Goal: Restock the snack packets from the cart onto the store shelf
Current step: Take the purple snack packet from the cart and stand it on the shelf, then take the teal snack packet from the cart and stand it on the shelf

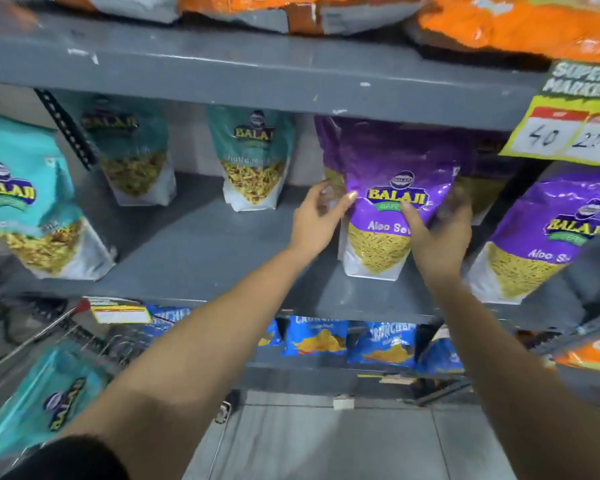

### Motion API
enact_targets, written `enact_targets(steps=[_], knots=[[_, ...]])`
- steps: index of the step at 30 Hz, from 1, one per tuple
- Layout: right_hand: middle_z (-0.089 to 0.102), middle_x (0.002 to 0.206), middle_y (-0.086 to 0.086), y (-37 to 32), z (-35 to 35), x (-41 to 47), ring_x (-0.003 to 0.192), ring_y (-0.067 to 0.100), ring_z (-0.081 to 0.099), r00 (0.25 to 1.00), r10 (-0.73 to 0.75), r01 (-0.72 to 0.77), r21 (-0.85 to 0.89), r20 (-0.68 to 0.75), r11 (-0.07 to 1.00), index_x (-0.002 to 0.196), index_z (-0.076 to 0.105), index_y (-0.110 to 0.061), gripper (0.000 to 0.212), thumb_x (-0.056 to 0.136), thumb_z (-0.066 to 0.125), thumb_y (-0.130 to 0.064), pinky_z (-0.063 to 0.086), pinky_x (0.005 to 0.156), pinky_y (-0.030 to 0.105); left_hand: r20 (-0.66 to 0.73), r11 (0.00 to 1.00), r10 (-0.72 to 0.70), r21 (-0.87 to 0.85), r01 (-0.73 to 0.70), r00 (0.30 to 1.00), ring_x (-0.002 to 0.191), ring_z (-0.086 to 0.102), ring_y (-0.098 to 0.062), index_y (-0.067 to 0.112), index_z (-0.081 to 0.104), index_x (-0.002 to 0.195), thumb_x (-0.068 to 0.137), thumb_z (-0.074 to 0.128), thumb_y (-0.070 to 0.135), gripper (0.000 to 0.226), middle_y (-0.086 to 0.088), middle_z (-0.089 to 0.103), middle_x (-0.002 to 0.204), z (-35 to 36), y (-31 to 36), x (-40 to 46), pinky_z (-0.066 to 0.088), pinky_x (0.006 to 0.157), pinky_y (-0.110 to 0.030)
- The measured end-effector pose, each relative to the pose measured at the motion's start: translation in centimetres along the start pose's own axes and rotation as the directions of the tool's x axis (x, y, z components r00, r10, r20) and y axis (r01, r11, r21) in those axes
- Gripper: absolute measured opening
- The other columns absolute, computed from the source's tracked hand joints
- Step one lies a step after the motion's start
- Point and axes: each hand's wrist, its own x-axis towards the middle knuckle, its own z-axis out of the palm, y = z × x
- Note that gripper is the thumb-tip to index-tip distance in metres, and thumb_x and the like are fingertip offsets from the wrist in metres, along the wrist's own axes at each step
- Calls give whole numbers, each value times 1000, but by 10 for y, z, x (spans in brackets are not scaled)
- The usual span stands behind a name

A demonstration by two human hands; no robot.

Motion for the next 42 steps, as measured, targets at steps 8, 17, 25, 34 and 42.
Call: enact_targets(steps=[8,17,25,34,42], knots=[[61,104,7,-56,104,-184,100,22,58,956,-195,180,87,218,980,99,67,-10,16,86,72,-18,49,87,41,-257,991,-112,39,126,960,69,63,-8,25,68,84,91,64,14,13,-3,72,76,-201,-79,-150,53,72,-25],[74,94,19,-49,304,-380,93,33,70,47,135,419,-142,990,897,100,71,-7,31,82,72,-32,54,76,38,-218,417,-906,-320,851,362,66,61,-19,9,64,110,79,76,26,37,-15,65,114,-407,-237,-300,50,58,-24],[58,131,1,-1,437,-439,118,22,59,-80,318,-118,-326,945,938,147,35,-16,87,73,81,-8,49,104,43,-725,791,-488,-132,598,486,102,66,-25,20,65,106,83,74,30,26,-3,69,104,-429,-295,-284,50,94,-38],[75,97,-5,-71,355,-413,92,14,72,164,189,-301,-133,968,944,99,71,-19,23,78,79,-26,59,87,39,-743,907,-211,93,410,635,67,60,-22,19,65,76,92,53,47,35,-14,69,78,-443,-199,-275,54,64,-46],[79,97,-3,-156,206,-324,93,10,74,565,70,-441,229,822,868,95,72,-16,21,77,80,-14,58,82,27,-223,766,217,643,-24,950,54,57,-10,13,52,63,93,40,55,52,5,62,58,-412,-29,-237,43,53,-27]])
